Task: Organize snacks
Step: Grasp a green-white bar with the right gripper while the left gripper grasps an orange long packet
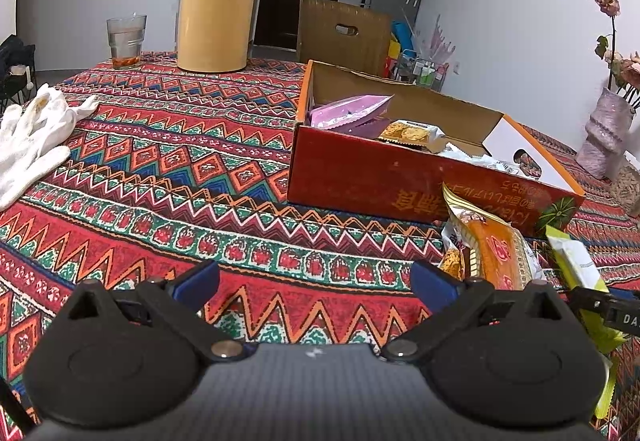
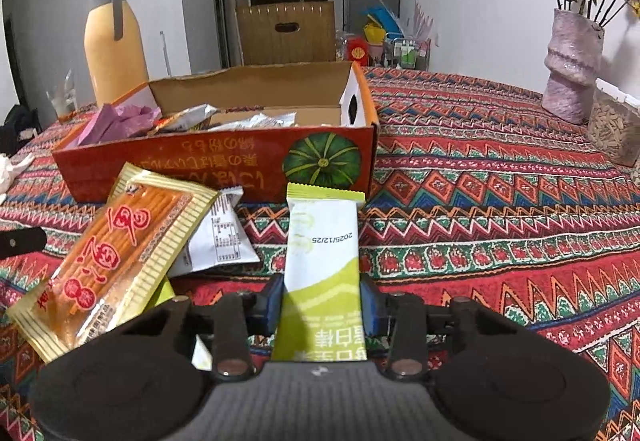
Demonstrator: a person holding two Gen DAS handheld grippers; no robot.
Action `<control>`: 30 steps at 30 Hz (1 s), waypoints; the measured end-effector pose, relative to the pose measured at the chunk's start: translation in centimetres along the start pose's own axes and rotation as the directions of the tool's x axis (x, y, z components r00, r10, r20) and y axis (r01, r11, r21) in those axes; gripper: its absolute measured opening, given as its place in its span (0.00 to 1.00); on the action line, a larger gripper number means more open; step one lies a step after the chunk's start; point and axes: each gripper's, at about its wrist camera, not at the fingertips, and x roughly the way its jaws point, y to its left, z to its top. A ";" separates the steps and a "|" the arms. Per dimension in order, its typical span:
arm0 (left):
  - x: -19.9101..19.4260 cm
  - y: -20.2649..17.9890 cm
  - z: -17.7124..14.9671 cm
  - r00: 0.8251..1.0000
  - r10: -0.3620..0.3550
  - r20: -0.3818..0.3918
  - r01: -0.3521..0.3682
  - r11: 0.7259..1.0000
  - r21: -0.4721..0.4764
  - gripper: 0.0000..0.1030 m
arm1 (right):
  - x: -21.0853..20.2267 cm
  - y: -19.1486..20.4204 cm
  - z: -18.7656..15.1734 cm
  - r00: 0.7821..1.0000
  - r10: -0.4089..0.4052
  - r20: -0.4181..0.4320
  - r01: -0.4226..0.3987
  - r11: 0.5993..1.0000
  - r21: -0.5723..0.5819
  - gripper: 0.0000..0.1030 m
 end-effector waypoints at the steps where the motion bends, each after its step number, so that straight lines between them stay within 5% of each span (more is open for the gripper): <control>1: 0.0 0.0 0.0 1.000 0.003 0.001 -0.003 1.000 0.000 1.00 | -0.1 -0.1 0.0 1.000 0.002 0.006 -0.002 1.000 0.003 0.36; 16: -2.9 -3.3 1.3 0.998 0.036 0.052 -0.040 0.997 0.070 1.00 | -2.3 -1.3 -0.5 0.990 0.078 0.114 -0.082 0.996 0.023 0.36; 30: -2.1 -9.7 0.3 1.000 0.023 -0.021 -0.020 0.985 0.169 1.00 | -2.6 -3.7 -1.6 0.974 0.136 0.179 -0.149 0.987 0.060 0.37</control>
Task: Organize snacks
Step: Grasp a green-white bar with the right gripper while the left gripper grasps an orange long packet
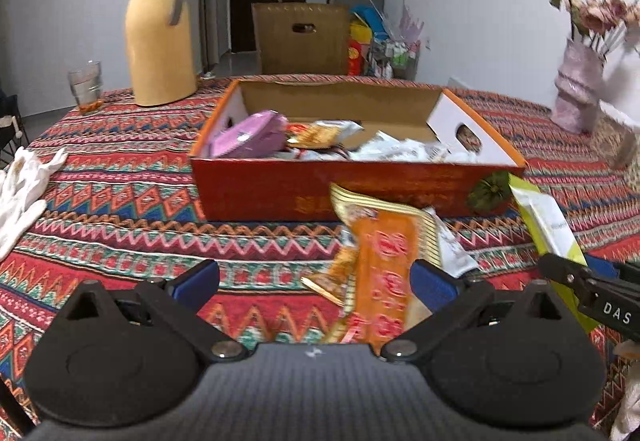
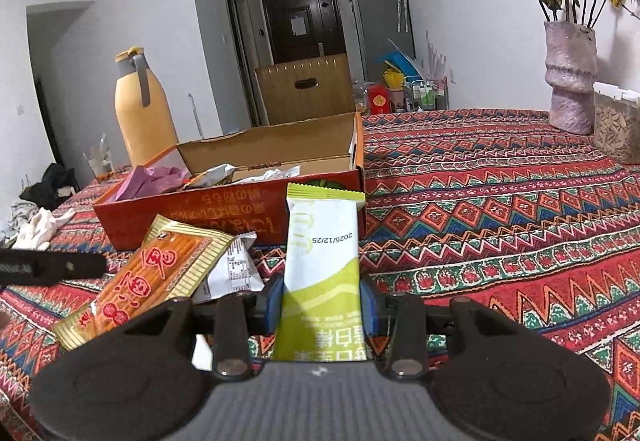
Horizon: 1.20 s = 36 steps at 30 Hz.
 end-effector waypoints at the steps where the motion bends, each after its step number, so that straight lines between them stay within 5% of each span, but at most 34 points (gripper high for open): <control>1: 0.3 -0.6 0.0 1.000 -0.001 -0.007 0.001 1.000 0.010 1.00 | 0.0 -0.1 0.0 1.000 0.005 0.004 -0.005 1.000 0.003 0.37; 20: 5.5 -5.0 0.0 0.988 -0.008 -0.152 0.012 1.000 0.024 1.00 | 0.0 -1.1 -0.7 0.998 0.057 0.032 -0.059 0.997 0.057 0.37; 28: 4.9 -4.4 -0.2 0.985 -0.062 -0.162 0.060 0.998 -0.017 0.66 | 0.1 -1.2 -0.7 0.997 0.068 0.033 -0.070 0.996 0.059 0.37; 36: 4.0 -3.4 0.1 0.986 -0.082 -0.142 0.078 0.996 -0.034 0.48 | 0.0 -0.9 -0.8 0.997 0.058 0.043 -0.060 0.997 0.054 0.37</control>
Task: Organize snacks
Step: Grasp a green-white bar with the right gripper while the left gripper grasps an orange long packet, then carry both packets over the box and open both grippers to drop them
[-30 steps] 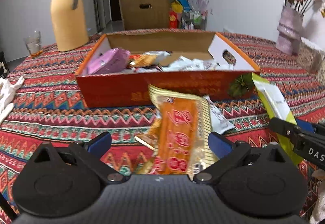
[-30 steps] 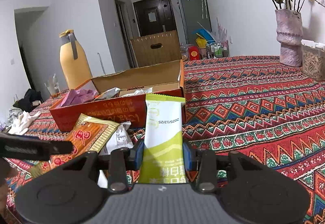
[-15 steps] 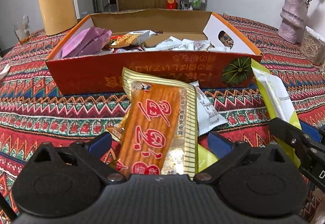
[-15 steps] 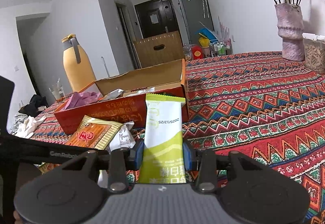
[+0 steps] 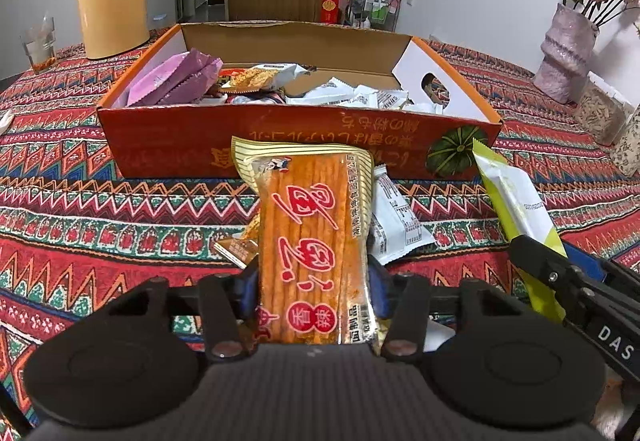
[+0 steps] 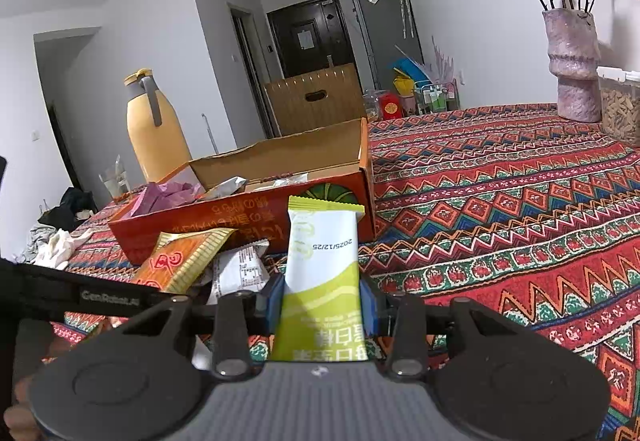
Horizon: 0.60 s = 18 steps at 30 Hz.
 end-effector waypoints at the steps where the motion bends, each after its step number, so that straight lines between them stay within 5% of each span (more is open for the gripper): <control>1: -0.1 0.0 0.0 1.000 0.001 0.003 -0.001 1.000 0.000 0.48 | 0.0 0.0 0.0 1.000 -0.003 0.003 0.003 1.000 -0.001 0.37; 18: -3.3 2.1 1.6 0.994 -0.002 0.106 0.003 1.000 -0.015 0.48 | -1.3 2.4 1.3 0.999 -0.018 0.044 0.020 0.998 -0.058 0.37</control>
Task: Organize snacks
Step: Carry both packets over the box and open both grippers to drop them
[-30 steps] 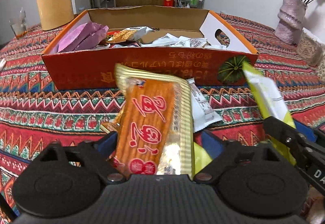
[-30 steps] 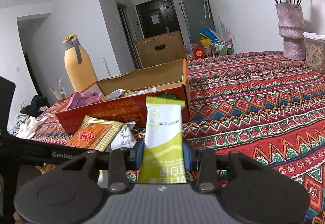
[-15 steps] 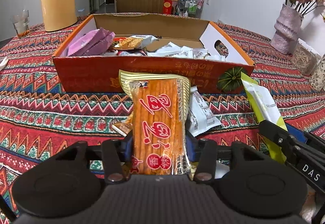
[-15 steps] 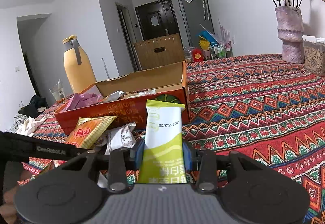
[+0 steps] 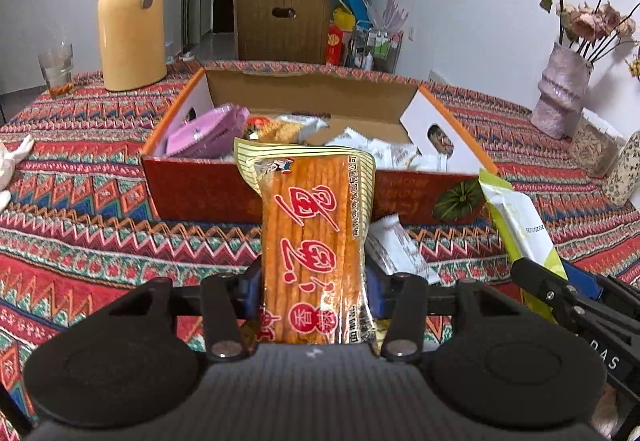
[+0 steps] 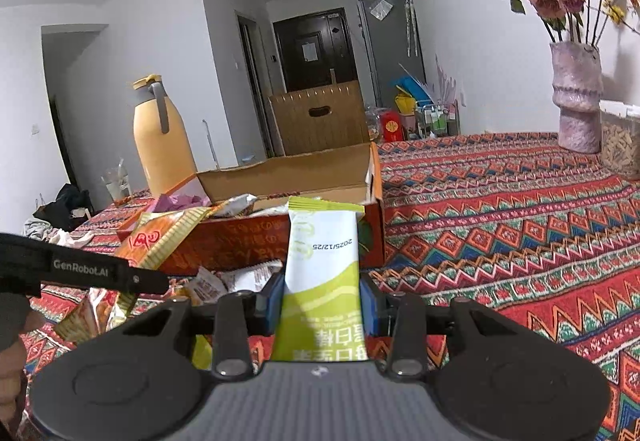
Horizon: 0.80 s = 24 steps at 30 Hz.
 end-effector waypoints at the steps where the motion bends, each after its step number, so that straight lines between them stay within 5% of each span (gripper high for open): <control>1: -0.2 0.1 0.1 1.000 0.000 0.007 0.000 1.000 0.001 0.48 | -0.1 0.2 0.2 1.000 0.000 0.003 0.000 1.000 -0.004 0.37; 24: -0.6 3.0 7.8 0.992 0.018 0.128 -0.019 1.000 0.002 0.48 | 3.1 3.7 6.1 0.998 -0.031 0.053 0.035 0.997 -0.065 0.37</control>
